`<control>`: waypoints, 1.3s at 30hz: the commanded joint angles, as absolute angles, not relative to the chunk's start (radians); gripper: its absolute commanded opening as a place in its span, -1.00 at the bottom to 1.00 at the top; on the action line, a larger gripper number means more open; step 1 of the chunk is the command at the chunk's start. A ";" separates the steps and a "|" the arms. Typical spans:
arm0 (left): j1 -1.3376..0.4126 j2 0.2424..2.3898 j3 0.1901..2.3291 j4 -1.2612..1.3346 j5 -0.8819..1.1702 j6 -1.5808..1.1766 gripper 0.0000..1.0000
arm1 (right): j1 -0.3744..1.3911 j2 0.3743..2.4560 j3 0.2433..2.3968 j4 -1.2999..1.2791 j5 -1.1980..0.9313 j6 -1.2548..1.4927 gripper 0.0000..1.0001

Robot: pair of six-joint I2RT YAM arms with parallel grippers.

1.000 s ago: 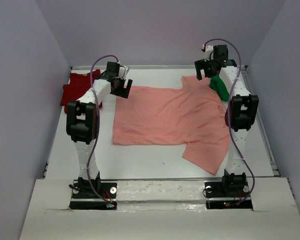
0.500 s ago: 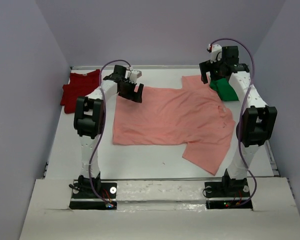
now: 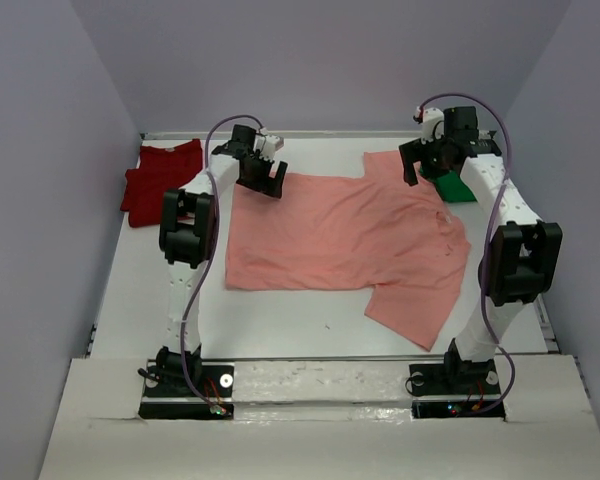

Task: Fold and stack the t-shirts
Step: Flatten out the tshirt

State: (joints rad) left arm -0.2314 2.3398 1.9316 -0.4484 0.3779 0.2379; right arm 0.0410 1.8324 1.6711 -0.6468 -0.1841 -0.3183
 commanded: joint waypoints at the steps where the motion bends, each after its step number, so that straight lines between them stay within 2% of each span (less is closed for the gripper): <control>1: -0.204 2.378 2.034 -0.521 0.279 0.233 0.98 | 0.041 1.781 1.638 -0.685 -0.209 -0.337 0.99; 21: -0.150 2.395 1.994 -0.534 0.083 0.233 0.98 | 0.041 1.753 1.634 -0.772 -0.212 -0.325 0.99; 27: -0.152 2.413 2.071 -0.566 -0.055 0.250 0.98 | 0.041 1.762 1.629 -0.785 -0.235 -0.328 0.99; 39: -0.129 2.540 2.307 -0.627 -0.132 0.282 0.98 | 0.041 1.861 1.623 -0.830 -0.357 -0.333 0.99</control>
